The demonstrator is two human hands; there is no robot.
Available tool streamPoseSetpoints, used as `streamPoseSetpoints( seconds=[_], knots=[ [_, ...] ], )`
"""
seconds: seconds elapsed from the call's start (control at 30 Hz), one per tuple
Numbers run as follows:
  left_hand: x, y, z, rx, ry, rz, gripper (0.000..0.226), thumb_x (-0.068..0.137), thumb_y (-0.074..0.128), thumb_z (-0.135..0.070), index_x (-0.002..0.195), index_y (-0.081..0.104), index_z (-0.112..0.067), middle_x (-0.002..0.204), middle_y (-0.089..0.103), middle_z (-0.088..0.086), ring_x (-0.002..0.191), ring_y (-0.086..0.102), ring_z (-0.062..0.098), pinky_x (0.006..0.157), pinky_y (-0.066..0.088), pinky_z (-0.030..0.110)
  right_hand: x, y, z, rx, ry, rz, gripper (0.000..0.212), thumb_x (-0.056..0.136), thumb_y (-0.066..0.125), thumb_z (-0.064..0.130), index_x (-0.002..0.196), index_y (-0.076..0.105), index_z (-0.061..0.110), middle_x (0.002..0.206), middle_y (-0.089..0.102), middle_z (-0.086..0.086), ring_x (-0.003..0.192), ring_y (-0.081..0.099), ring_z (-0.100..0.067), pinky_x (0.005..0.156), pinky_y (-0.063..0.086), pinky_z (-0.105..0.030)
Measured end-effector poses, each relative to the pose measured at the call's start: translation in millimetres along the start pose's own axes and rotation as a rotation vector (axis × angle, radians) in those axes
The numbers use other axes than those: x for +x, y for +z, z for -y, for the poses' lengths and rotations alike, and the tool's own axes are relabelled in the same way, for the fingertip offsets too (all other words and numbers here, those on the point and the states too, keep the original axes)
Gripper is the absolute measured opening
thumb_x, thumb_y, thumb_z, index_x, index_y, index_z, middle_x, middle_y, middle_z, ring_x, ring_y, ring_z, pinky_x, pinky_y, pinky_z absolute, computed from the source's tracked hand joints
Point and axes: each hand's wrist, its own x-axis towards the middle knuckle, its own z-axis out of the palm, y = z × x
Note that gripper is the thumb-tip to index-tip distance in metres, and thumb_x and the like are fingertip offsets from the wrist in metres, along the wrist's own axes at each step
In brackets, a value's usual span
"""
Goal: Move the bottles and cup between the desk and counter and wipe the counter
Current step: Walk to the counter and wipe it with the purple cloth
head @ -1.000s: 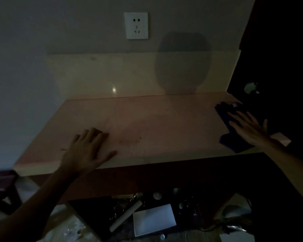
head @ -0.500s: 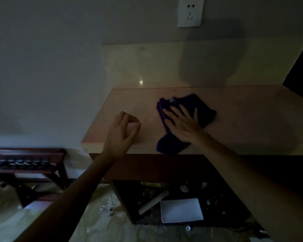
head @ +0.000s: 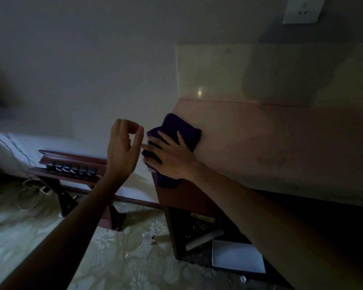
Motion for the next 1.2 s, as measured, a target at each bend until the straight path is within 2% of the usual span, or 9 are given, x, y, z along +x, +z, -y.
streamPoseSetpoints(
  seconds=[0.2, 0.37, 0.47, 0.6, 0.7, 0.83, 1.0, 1.07, 1.2],
  knots=[
    [-7, 30, -59, -0.01, 0.12, 0.049, 0.022, 0.101, 0.045, -0.029, 0.096, 0.054, -0.01, 0.098, 0.051, 0.003, 0.092, 0.051, 0.02, 0.074, 0.046, 0.035, -50, -12, -41, -0.012, -0.032, 0.019, 0.058, 0.095, 0.018, 0.063, 0.15, 0.015, 0.044, 0.163, 0.007, 0.013, 0.151, -0.003, -0.016, 0.119, -0.002, -0.055],
    [-22, 76, -124, -0.053, 0.206, 0.088, 0.018, 0.101, 0.048, -0.023, 0.096, 0.054, -0.007, 0.097, 0.049, 0.005, 0.09, 0.05, 0.021, 0.077, 0.047, 0.039, -126, -30, -112, 0.009, 0.042, 0.021, 0.058, 0.095, 0.012, 0.065, 0.149, 0.011, 0.048, 0.162, 0.005, 0.017, 0.151, -0.004, -0.011, 0.12, -0.003, -0.053],
    [-35, 116, -173, -0.104, 0.249, 0.153, 0.019, 0.101, 0.047, -0.026, 0.096, 0.053, -0.01, 0.097, 0.047, 0.003, 0.088, 0.05, 0.021, 0.074, 0.047, 0.037, -185, -51, -170, 0.013, 0.162, 0.058, 0.057, 0.095, 0.009, 0.065, 0.149, 0.009, 0.049, 0.162, 0.002, 0.019, 0.15, -0.006, -0.009, 0.12, -0.005, -0.05],
    [-56, 175, -248, -0.153, 0.347, 0.238, 0.023, 0.1, 0.047, -0.03, 0.099, 0.055, -0.008, 0.099, 0.049, 0.002, 0.088, 0.049, 0.015, 0.074, 0.04, 0.024, -269, -77, -255, -0.001, 0.344, 0.085, 0.057, 0.094, 0.008, 0.067, 0.149, 0.004, 0.051, 0.162, -0.001, 0.02, 0.15, -0.008, -0.007, 0.121, -0.005, -0.047],
    [-72, 215, -298, -0.189, 0.378, 0.32, 0.027, 0.099, 0.046, -0.034, 0.105, 0.057, -0.01, 0.104, 0.048, 0.0, 0.095, 0.05, 0.017, 0.078, 0.043, 0.031, -332, -96, -316, -0.001, 0.492, 0.071, 0.057, 0.093, 0.008, 0.067, 0.148, 0.004, 0.052, 0.162, 0.0, 0.019, 0.15, -0.006, -0.007, 0.121, -0.002, -0.048],
    [-92, 259, -350, -0.071, 0.419, 0.449, 0.041, 0.095, 0.04, -0.046, 0.115, 0.057, -0.016, 0.116, 0.05, 0.005, 0.106, 0.052, 0.026, 0.085, 0.045, 0.041, -407, -116, -370, -0.012, 0.714, 0.034, 0.06, 0.091, 0.007, 0.07, 0.148, 0.008, 0.052, 0.162, 0.002, 0.018, 0.15, -0.003, -0.009, 0.121, -0.002, -0.049],
    [-110, 288, -381, 0.161, 0.499, 0.539, 0.053, 0.093, 0.028, -0.059, 0.131, 0.054, -0.033, 0.133, 0.05, -0.003, 0.116, 0.053, 0.024, 0.089, 0.042, 0.04, -470, -123, -389, -0.004, 0.946, -0.028, 0.063, 0.089, 0.006, 0.07, 0.148, 0.011, 0.05, 0.163, 0.003, 0.015, 0.151, -0.003, -0.012, 0.12, -0.006, -0.05],
    [-112, 290, -382, 0.25, 0.53, 0.546, 0.057, 0.092, 0.023, -0.061, 0.133, 0.054, -0.036, 0.133, 0.052, -0.004, 0.115, 0.056, 0.025, 0.088, 0.042, 0.04, -480, -121, -376, -0.005, 0.99, -0.055, 0.061, 0.091, 0.006, 0.067, 0.149, 0.011, 0.049, 0.163, 0.003, 0.013, 0.151, -0.004, -0.015, 0.12, -0.007, -0.051],
    [-113, 290, -383, 0.276, 0.521, 0.535, 0.059, 0.091, 0.023, -0.061, 0.133, 0.056, -0.036, 0.131, 0.055, -0.002, 0.113, 0.058, 0.028, 0.087, 0.042, 0.041, -487, -113, -343, -0.042, 1.037, -0.149, 0.057, 0.095, 0.009, 0.059, 0.15, 0.013, 0.044, 0.164, 0.007, 0.008, 0.151, -0.002, -0.019, 0.119, -0.006, -0.055]
  ],
)
